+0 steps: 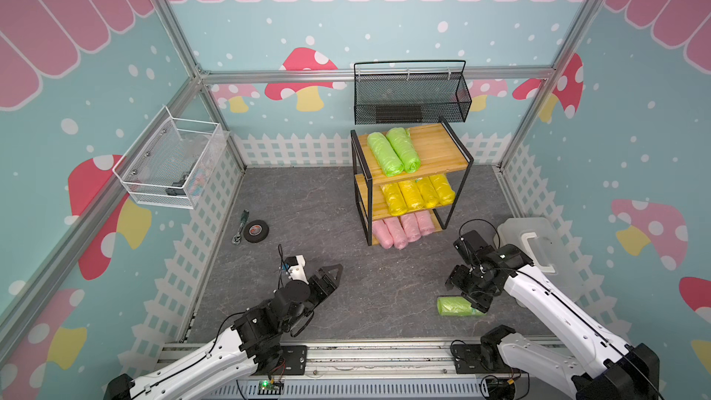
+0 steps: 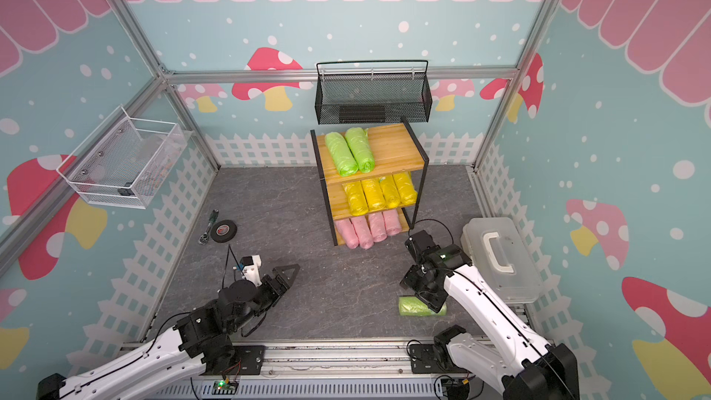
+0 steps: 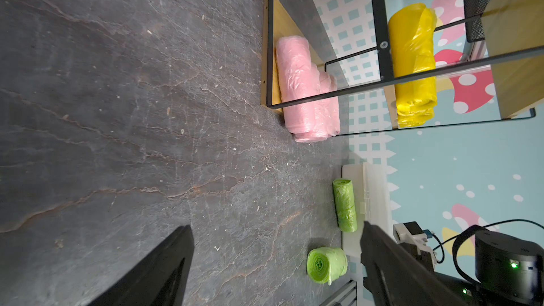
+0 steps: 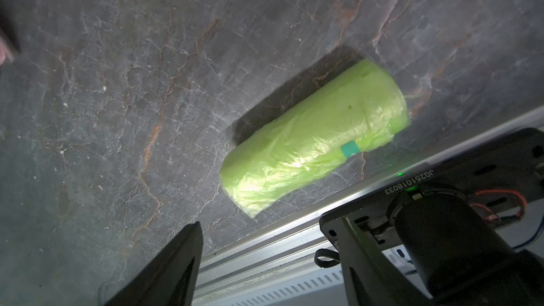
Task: Sort the rolls of trash bags by color and place them on the shelf
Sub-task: Pick up the roll of trash bags from the center of the board.
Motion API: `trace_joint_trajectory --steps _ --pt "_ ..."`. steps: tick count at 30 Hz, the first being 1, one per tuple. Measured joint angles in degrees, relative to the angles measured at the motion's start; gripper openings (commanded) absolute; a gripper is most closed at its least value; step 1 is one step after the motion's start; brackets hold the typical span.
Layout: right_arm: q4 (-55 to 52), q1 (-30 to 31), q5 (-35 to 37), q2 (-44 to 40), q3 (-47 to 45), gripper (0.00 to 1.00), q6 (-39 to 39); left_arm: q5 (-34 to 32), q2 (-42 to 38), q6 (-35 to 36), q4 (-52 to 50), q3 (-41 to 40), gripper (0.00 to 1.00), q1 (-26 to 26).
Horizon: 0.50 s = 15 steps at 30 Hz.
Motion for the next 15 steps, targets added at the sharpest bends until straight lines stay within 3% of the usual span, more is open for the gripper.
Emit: trace_joint_trajectory --steps 6,15 --pt "0.0 1.7 3.6 -0.1 -1.2 0.73 12.2 2.5 0.3 2.7 -0.1 0.4 0.91 0.0" --pt "7.0 1.7 3.6 1.9 -11.1 0.73 20.5 5.0 -1.6 4.1 -0.4 0.4 0.91 0.0"
